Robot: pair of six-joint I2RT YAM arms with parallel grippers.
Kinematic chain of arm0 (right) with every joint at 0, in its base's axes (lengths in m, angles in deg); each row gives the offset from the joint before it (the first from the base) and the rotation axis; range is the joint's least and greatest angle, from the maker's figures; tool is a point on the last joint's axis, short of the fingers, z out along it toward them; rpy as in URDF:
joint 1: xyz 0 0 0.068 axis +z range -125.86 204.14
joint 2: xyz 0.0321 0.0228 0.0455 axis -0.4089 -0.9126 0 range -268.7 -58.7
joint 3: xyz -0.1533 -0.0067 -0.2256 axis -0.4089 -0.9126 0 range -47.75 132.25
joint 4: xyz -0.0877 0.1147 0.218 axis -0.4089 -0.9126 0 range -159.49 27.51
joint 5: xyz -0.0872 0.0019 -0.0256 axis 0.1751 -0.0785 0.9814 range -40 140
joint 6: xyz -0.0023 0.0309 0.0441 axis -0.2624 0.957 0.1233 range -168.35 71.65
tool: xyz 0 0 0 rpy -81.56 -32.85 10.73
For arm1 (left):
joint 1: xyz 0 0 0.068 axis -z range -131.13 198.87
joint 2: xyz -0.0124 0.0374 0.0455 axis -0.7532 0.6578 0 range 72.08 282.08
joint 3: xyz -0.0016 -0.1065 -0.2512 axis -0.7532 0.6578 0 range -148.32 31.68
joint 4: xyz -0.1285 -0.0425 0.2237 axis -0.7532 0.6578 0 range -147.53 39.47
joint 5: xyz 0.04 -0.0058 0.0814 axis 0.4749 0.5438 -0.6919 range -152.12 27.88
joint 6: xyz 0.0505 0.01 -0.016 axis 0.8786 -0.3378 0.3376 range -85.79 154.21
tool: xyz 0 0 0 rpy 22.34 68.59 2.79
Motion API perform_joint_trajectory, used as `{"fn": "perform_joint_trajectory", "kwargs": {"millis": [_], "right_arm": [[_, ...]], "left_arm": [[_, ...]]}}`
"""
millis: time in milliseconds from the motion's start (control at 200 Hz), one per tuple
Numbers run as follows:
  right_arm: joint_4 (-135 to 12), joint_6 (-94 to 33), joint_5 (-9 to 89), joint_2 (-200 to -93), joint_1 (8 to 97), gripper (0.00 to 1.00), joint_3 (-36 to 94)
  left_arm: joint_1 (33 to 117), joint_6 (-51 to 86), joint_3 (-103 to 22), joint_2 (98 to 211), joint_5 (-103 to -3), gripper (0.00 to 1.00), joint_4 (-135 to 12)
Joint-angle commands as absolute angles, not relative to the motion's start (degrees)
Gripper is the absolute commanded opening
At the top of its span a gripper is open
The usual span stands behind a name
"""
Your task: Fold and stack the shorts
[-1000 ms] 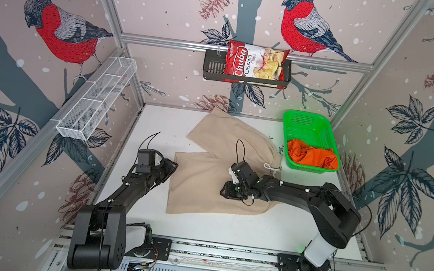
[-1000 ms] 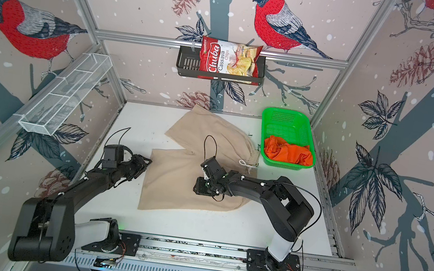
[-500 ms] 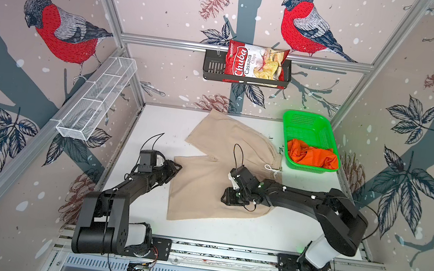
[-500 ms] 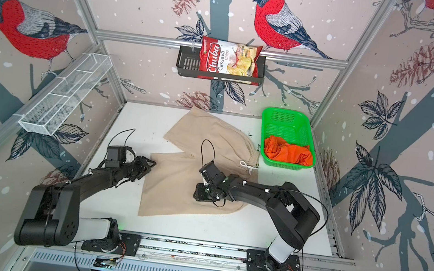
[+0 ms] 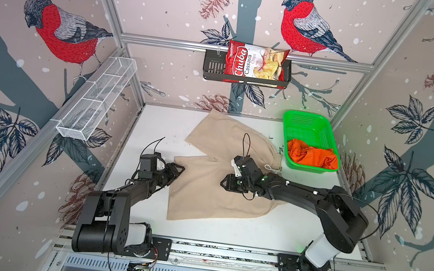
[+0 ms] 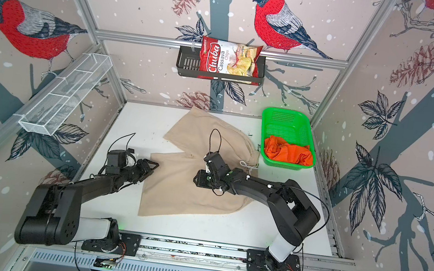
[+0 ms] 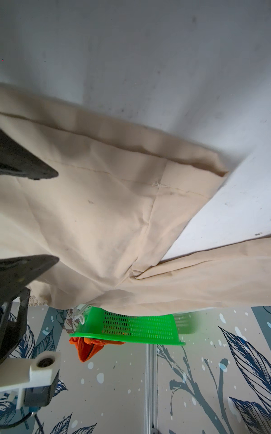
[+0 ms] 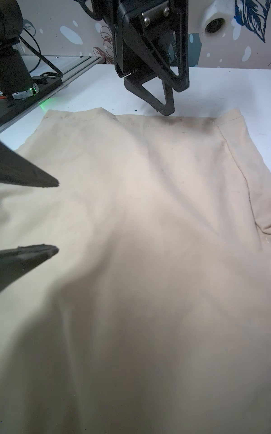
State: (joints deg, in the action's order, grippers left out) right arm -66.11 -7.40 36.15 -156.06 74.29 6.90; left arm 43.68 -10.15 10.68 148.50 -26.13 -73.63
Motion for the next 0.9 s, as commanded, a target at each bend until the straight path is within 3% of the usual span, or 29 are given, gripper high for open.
{"fn": "perform_joint_trajectory", "kwargs": {"millis": [0, 345, 600, 896], "right_arm": [[-63.11, -6.07, 34.84, -157.49, 73.89, 0.43, 6.96], [-62.75, -6.03, 33.54, -161.46, 73.34, 0.42, 5.70], [-62.05, -5.58, 32.94, -160.96, 73.32, 0.42, 2.78], [-62.74, -7.10, 34.08, -157.26, 72.53, 0.42, 7.94]], "left_arm": [[43.68, -9.13, 10.84, 149.65, -25.11, 0.52, -77.38], [43.95, -8.25, 10.93, 151.88, -24.85, 0.51, -78.54], [44.59, -7.54, 10.90, 153.02, -24.59, 0.51, -78.66], [45.14, -6.57, 10.69, 153.08, -24.89, 0.47, -78.80]]}}
